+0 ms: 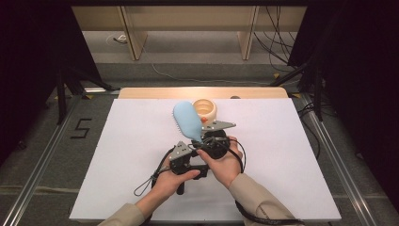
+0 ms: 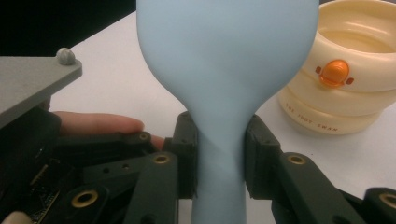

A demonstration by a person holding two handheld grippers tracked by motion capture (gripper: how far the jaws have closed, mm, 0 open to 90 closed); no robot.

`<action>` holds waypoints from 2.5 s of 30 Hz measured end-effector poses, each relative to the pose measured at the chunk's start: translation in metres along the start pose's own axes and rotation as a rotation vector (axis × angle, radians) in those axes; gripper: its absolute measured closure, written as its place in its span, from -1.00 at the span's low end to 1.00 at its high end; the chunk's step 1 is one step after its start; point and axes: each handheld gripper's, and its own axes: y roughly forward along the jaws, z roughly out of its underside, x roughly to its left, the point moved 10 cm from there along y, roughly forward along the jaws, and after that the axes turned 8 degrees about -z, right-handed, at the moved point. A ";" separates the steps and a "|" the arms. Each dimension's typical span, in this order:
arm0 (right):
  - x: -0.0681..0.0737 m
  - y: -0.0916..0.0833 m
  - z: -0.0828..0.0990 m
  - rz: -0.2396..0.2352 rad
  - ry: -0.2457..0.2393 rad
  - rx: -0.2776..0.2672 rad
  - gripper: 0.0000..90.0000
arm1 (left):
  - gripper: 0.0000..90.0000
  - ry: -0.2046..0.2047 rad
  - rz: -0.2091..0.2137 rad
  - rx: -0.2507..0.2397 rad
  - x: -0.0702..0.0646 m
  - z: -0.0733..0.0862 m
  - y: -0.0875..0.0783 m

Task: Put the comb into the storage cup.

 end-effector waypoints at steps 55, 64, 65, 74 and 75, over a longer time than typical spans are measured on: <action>0.001 0.001 -0.002 -0.026 -0.006 0.000 0.50 | 0.44 -0.225 0.067 -0.040 0.010 -0.001 -0.003; 0.001 0.001 -0.003 -0.034 -0.002 -0.009 0.26 | 0.44 -0.225 0.071 -0.047 0.010 -0.002 -0.003; 0.001 0.002 -0.003 -0.037 -0.003 -0.007 0.22 | 0.44 -0.226 0.073 -0.048 0.010 -0.002 -0.003; 0.002 0.002 -0.005 -0.062 -0.009 -0.018 -0.21 | 0.44 -0.227 0.079 -0.055 0.009 -0.003 -0.004; 0.002 0.002 -0.006 -0.065 -0.013 -0.021 -0.24 | 0.44 -0.226 0.079 -0.055 0.009 -0.003 -0.004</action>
